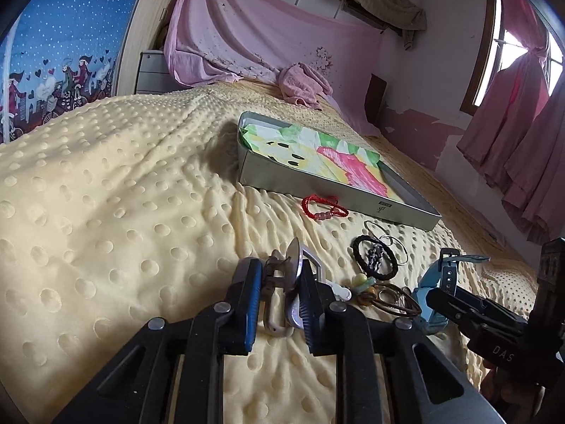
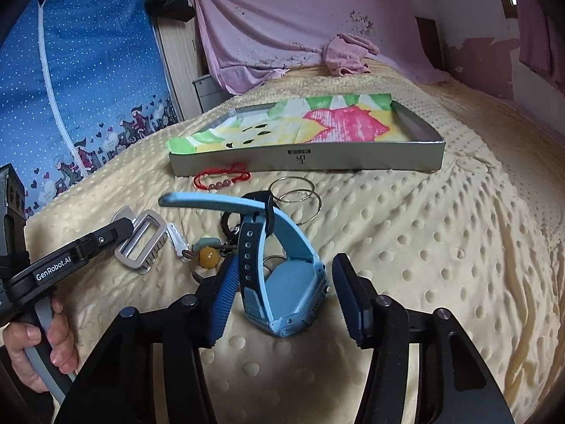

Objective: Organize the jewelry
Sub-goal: 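Carry the buckle and watch into the metal tray and open both tools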

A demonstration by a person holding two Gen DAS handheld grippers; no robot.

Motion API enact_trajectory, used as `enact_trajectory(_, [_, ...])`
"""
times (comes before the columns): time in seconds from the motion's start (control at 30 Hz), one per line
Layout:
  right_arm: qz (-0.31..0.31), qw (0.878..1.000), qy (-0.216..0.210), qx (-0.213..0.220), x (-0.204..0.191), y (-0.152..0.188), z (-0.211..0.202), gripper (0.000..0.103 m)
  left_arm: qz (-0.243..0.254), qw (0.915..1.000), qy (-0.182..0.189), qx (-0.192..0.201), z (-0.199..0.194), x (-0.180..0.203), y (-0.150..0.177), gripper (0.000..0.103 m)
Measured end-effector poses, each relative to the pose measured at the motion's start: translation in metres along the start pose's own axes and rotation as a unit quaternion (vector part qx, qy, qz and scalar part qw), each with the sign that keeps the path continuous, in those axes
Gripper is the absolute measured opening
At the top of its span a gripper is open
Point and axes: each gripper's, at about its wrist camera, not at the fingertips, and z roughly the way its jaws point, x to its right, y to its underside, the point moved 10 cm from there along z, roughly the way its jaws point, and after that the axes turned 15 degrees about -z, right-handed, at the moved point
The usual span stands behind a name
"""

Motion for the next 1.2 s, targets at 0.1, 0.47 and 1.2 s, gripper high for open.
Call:
enact_trajectory(0.1, [0.007,1.0,-0.001,-0.014,0.001,0.006,0.003,0.047,0.005,1.0,-0.003,0.001,0.0,0.0,0.0,0.019])
enact_trajectory(0.47, [0.039,0.999,-0.026,0.0,0.005,0.01,0.001,0.037,0.037,0.9989,0.0,0.03,-0.015,0.013,0.004,0.018])
enact_trajectory(1.2, [0.051,0.993,-0.012,0.109,0.042,-0.06,-0.022,0.037,0.015,0.996,0.057,0.068,-0.004,0.059,-0.039,0.018])
